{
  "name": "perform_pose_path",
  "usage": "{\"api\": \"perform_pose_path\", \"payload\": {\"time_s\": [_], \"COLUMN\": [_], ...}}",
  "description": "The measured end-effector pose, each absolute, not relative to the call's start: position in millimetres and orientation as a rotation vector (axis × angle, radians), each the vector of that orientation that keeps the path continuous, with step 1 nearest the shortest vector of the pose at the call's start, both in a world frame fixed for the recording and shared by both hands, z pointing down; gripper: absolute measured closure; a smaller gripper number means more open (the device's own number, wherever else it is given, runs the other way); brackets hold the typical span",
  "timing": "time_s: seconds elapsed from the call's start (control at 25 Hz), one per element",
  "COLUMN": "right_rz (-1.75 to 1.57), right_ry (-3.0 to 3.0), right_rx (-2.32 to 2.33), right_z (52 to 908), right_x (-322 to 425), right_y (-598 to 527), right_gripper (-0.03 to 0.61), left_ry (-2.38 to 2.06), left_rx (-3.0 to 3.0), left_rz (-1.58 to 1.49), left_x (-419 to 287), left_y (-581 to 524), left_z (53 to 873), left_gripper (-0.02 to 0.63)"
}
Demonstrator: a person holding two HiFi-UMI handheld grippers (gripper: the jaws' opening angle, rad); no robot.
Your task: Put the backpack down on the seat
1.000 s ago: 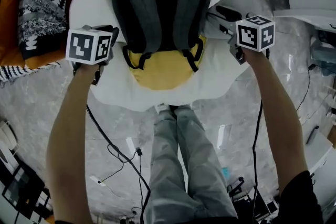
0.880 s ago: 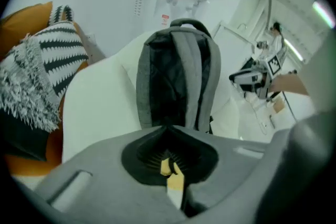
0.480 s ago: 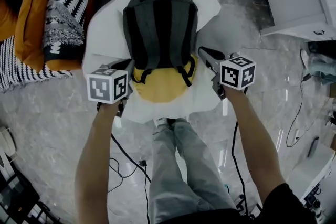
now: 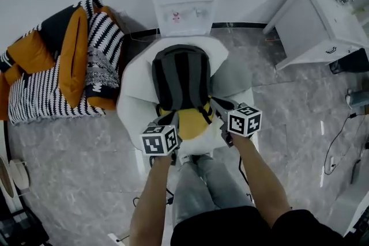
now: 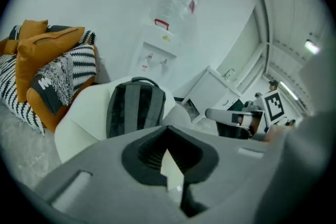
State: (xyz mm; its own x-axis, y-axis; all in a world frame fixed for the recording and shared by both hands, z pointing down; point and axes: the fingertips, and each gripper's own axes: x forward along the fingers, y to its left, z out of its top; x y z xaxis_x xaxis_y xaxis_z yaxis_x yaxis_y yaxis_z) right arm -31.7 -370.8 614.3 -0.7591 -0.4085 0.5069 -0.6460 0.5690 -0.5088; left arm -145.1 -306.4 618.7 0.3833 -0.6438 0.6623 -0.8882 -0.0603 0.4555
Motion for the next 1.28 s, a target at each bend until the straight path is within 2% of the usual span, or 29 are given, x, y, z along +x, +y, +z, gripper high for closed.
{"api": "perform_pose_path", "payload": {"time_s": [0.64, 0.96, 1.28], "right_rz": [0.669, 0.444, 0.108], "right_ry": [-2.724, -2.895, -2.973], "right_rx": [0.949, 1.052, 1.048], "right_z": [382.2, 287.6, 236.7], "right_x": [-47.8, -39.3, -33.0], "right_y": [-392.9, -400.1, -393.5], "right_gripper": [0.577, 0.575, 0.575], "left_ry": [-1.573, -1.724, -1.882], "left_rx": [1.957, 2.158, 2.299], "left_rz": [-0.008, 0.036, 0.033], "left_x": [-140.2, -124.1, -106.7], "left_y": [-340.6, -354.4, -359.7], "left_z": [381.6, 306.8, 262.0], "left_gripper": [0.617, 0.617, 0.617]}}
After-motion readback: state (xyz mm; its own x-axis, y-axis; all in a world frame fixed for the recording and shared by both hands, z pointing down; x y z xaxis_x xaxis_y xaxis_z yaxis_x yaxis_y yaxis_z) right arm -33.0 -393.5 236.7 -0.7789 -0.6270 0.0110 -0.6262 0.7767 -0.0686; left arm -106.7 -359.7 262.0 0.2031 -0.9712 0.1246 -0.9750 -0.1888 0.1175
